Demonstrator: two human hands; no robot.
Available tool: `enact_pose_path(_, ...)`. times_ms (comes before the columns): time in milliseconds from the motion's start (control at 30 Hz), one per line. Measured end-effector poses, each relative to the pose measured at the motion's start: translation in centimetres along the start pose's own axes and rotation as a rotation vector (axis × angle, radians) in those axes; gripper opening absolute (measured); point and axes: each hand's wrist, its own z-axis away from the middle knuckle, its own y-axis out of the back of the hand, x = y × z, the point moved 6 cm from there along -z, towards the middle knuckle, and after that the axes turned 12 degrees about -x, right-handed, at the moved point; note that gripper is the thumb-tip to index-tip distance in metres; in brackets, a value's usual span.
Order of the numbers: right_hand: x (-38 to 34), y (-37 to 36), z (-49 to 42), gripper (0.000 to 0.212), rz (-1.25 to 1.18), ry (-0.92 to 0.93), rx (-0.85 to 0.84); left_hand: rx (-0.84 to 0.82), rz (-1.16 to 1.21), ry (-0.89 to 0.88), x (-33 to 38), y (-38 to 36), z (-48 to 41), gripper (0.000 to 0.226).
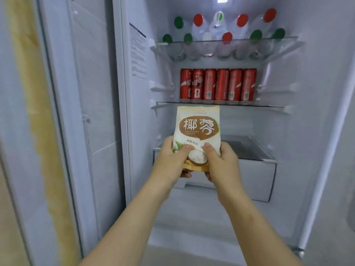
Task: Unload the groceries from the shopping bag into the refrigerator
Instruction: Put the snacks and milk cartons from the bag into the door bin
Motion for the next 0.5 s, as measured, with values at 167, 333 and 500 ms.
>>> enact_pose_path(167, -2.6, -1.2, -5.6, 0.009, -0.008, 0.068, -0.003, 0.022, -0.005, -0.124, 2.7, 1.9, -5.7, 0.030)
enact_pose_path(333, -6.0, -2.3, -11.1, 0.035, 0.071, 0.177, 0.065, 0.073, -0.022, -0.193, 5.7, 4.0, -11.9, 0.019)
enact_pose_path(500, -7.8, -3.5, -16.4, 0.032, 0.522, 0.212, 0.172, 0.159, -0.165, -0.178, 7.1, 5.9, -18.5, 0.015)
